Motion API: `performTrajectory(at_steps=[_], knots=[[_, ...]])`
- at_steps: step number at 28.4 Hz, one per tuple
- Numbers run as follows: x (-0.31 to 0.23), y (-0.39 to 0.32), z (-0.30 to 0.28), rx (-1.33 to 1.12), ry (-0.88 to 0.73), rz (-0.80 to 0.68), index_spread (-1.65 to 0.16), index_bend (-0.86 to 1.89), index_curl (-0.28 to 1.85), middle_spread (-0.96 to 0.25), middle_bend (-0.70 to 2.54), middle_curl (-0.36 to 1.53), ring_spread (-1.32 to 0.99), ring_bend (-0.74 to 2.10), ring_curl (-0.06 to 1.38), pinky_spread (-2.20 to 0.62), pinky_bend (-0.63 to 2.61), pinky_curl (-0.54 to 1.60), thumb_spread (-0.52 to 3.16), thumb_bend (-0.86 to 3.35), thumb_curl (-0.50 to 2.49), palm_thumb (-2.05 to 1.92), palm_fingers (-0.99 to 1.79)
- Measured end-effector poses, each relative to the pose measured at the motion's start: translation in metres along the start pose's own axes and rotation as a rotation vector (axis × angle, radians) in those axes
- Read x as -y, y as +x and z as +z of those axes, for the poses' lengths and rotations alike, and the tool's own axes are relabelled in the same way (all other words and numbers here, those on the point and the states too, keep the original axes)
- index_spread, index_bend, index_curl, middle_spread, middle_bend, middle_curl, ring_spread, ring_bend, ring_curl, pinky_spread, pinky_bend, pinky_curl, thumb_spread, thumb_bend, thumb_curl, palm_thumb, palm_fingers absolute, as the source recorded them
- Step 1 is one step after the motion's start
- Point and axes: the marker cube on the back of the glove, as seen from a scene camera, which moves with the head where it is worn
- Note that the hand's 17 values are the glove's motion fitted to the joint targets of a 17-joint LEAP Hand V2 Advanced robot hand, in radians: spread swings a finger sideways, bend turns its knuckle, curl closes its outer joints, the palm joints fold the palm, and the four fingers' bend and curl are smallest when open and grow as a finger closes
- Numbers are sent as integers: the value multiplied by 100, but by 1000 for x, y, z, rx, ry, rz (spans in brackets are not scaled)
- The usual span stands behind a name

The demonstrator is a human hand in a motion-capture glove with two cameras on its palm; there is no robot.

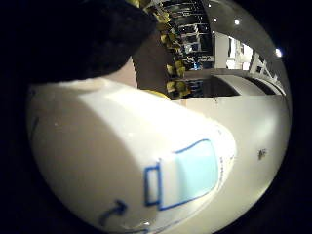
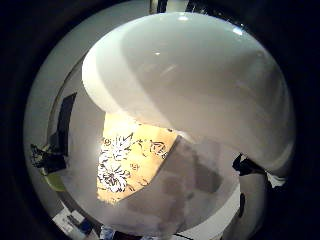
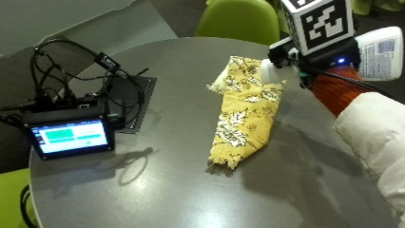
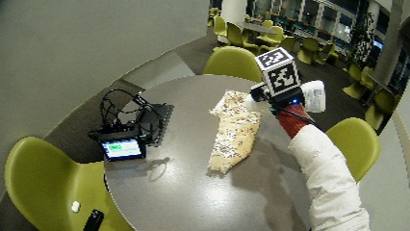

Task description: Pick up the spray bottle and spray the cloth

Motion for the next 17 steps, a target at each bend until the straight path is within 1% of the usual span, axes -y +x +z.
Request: performTrajectory(at_steps=[17], knots=[[-3,4,9,-26,-47,12,-21,18,47,-9,36,53,-20,41,47,-8,16,36,40,2,64,123,89]])
